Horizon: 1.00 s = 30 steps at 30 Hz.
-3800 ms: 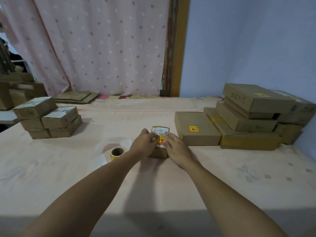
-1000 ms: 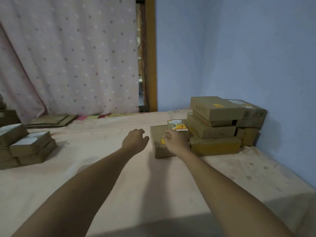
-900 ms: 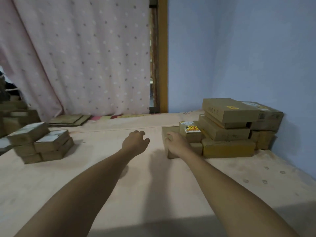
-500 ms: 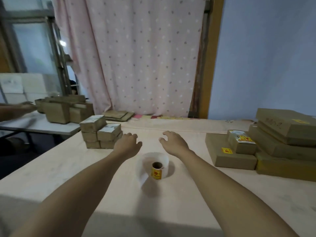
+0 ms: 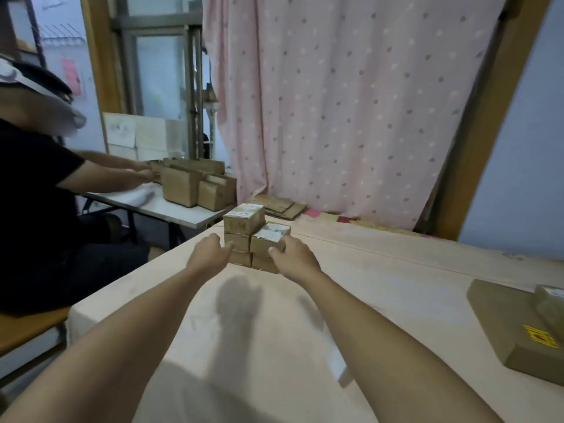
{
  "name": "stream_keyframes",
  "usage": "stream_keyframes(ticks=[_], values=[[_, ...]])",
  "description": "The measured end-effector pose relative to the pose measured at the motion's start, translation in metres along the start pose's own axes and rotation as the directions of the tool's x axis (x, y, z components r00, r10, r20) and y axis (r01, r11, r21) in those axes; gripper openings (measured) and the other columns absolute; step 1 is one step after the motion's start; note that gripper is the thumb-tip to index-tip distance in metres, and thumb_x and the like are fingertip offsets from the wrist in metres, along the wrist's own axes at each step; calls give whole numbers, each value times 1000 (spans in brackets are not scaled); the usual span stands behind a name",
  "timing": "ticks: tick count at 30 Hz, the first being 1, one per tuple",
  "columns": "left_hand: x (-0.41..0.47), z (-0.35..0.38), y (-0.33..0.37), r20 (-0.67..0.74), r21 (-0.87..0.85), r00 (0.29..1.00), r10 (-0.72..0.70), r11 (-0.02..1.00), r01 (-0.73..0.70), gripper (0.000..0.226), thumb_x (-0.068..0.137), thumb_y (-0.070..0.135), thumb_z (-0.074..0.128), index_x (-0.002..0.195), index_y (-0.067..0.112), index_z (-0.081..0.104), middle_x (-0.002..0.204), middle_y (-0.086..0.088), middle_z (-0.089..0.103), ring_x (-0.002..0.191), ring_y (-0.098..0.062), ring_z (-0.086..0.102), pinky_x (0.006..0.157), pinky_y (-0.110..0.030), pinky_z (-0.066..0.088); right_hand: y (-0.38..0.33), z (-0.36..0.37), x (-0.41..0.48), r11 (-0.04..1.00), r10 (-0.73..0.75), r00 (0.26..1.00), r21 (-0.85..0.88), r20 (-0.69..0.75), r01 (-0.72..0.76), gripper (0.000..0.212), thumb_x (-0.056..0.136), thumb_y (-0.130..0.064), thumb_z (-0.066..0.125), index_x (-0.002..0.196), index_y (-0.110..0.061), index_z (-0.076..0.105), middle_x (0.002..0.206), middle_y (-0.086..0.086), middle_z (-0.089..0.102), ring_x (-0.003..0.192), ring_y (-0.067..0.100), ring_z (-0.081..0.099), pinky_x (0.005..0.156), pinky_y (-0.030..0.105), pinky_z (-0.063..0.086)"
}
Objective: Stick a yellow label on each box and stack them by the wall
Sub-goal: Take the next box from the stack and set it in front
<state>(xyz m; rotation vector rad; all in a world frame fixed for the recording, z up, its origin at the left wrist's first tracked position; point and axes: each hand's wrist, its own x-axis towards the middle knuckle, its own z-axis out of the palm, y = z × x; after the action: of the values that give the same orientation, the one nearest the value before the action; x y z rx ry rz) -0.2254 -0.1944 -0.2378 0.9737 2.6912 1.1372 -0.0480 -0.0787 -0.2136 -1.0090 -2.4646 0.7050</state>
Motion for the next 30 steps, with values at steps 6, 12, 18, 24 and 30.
stream_keyframes(ticks=[6, 12, 18, 24, 30], values=[[48, 16, -16, 62, -467, 983, -174, 865, 182, 79, 91, 65, 50, 150, 13, 37, 152, -6, 44, 135, -29, 44, 95, -38, 38, -3, 41, 54, 876, 254, 967, 423, 1, -230, 66, 96, -56, 48, 149, -19, 38, 144, 3, 49, 128, 27, 52, 105, 43, 47], [96, 44, -29, 102, -688, 982, -159, 702, 185, 67, 96, 66, 42, 145, 20, 44, 133, 9, 48, 128, -16, 43, 101, -36, 31, 16, 69, 101, 662, 423, 905, 669, 38, -338, 73, 94, -68, 43, 154, -27, 32, 147, 3, 47, 128, 29, 48, 107, 46, 42], [118, 73, -41, 193, -757, 980, -51, 628, 181, 73, 81, 83, 43, 136, 36, 52, 136, 13, 56, 128, -16, 51, 103, -40, 35, 30, 94, 117, 602, 405, 913, 738, 48, -306, 66, 90, -70, 45, 147, -38, 41, 138, -5, 57, 119, 21, 55, 103, 41, 45], [121, 91, -35, 140, -767, 990, -36, 628, 131, 68, 78, 83, 47, 125, 37, 62, 122, 15, 67, 116, -11, 60, 107, -41, 43, 35, 99, 120, 636, 383, 923, 720, 17, -277, 58, 94, -60, 49, 146, -35, 44, 137, -5, 59, 120, 21, 56, 105, 40, 45], [99, 96, -27, 102, -766, 994, -40, 635, 104, 57, 87, 73, 48, 125, 33, 63, 119, 15, 67, 114, -9, 60, 100, -34, 44, 38, 89, 98, 639, 387, 922, 713, 27, -289, 61, 91, -62, 49, 145, -35, 44, 138, -6, 58, 123, 21, 55, 109, 44, 44]])
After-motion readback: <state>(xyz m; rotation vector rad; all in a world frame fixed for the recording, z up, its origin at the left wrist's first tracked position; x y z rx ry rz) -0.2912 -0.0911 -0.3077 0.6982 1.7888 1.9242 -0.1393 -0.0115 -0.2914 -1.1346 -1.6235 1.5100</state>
